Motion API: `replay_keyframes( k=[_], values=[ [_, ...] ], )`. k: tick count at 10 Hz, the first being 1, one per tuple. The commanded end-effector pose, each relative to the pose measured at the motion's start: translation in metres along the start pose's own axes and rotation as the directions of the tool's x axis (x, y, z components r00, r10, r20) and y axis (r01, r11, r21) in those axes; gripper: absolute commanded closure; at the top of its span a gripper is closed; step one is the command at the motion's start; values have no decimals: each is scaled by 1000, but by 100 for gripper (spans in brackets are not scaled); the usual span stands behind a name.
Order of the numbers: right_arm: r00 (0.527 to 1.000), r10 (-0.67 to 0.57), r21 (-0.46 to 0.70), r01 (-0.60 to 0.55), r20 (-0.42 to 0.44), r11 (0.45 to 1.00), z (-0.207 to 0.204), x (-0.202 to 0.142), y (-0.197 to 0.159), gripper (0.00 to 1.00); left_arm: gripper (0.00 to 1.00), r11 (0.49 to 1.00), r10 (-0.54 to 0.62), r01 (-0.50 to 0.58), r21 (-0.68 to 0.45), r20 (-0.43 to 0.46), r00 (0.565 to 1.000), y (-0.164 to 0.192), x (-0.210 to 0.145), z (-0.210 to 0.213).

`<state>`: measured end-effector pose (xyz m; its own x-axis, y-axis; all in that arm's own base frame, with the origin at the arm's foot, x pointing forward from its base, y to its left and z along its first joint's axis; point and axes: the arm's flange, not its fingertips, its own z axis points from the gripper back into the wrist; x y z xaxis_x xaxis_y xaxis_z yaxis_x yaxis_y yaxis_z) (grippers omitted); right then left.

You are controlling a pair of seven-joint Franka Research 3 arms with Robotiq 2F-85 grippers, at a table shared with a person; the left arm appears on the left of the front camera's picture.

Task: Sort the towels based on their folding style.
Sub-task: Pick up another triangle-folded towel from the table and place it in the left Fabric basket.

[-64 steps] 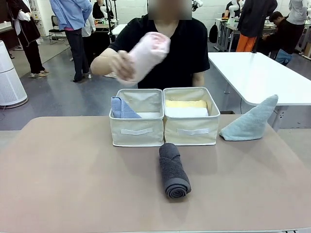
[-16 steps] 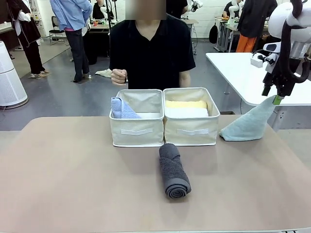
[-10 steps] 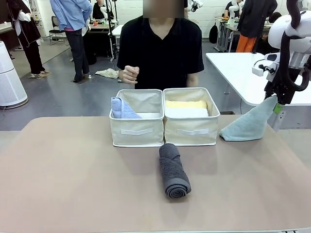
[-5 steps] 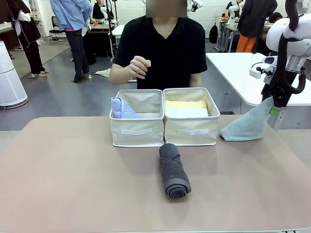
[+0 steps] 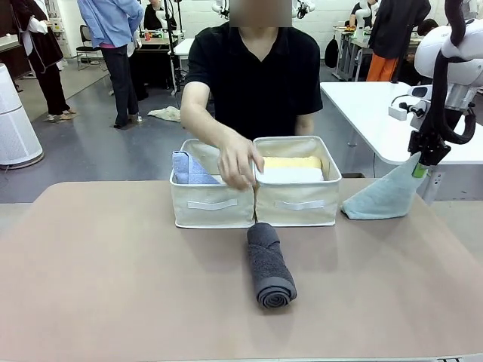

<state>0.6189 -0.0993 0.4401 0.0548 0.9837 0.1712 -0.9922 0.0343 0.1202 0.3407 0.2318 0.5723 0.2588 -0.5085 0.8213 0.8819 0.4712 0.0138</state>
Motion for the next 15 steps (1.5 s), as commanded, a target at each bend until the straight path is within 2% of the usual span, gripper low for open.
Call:
replay_keyframes(
  k=[1, 3, 4, 7, 10, 12, 15],
  values=[
    [999, 27, -11, -27, 17, 1000, -1, 1, 9, 100, 0, 1000, 2, -2, 2, 10, 1000, 0, 0, 1],
    [999, 30, -25, -30, -19, 999, 13, 3, 21, 100, 0, 1000, 2, -2, 2, 10, 1000, 0, 0, 1],
    [997, 16, -47, -19, -73, 999, 32, 7, 39, 100, 0, 1000, 2, -2, 2, 10, 1000, 0, 0, 1],
    [985, 3, -136, -26, -171, 990, 128, 27, 122, 100, 0, 1000, 2, -2, 2, 10, 1000, 0, 0, 1],
    [987, -23, -216, -12, -160, 976, 202, 46, 180, 100, 0, 1000, 2, -2, 2, 10, 1000, 0, 0, 1],
    [994, -3, -220, -20, -106, 975, 221, 63, 198, 100, 0, 1000, 2, -2, 2, 10, 1000, 0, 0, 1],
    [994, 57, -189, -74, -96, 979, 209, 106, 195, 100, 0, 1000, 2, -2, 2, 10, 1000, 0, 0, 1]
  ],
)
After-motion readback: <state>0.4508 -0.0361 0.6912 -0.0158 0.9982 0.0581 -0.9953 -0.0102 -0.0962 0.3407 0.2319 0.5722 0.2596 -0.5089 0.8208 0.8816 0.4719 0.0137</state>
